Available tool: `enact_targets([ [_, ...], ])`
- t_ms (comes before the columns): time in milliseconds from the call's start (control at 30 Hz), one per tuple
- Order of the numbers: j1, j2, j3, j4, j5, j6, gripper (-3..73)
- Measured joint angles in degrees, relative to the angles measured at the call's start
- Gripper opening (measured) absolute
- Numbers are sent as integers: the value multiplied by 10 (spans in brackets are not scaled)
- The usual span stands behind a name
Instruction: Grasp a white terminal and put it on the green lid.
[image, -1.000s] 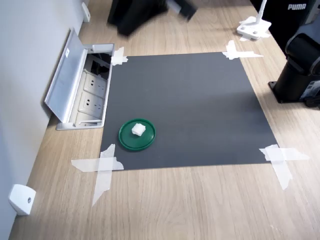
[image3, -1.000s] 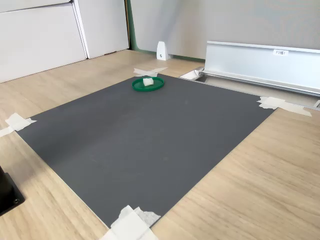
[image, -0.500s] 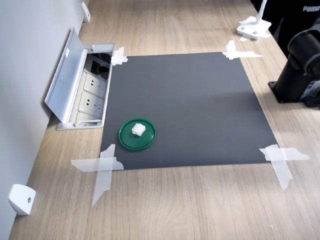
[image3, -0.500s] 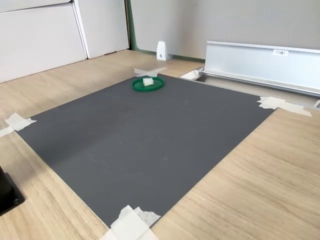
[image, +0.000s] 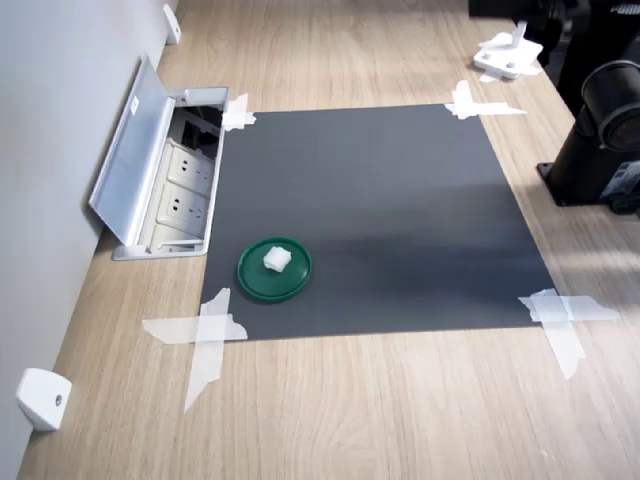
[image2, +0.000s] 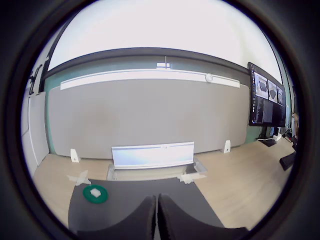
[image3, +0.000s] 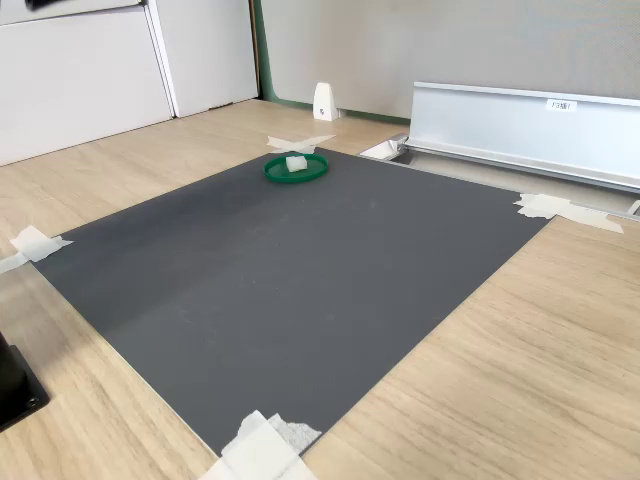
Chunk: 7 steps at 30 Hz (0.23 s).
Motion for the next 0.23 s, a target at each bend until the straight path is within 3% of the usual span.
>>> enact_targets([
  [233, 0, -46, 78, 12, 3, 0, -7],
])
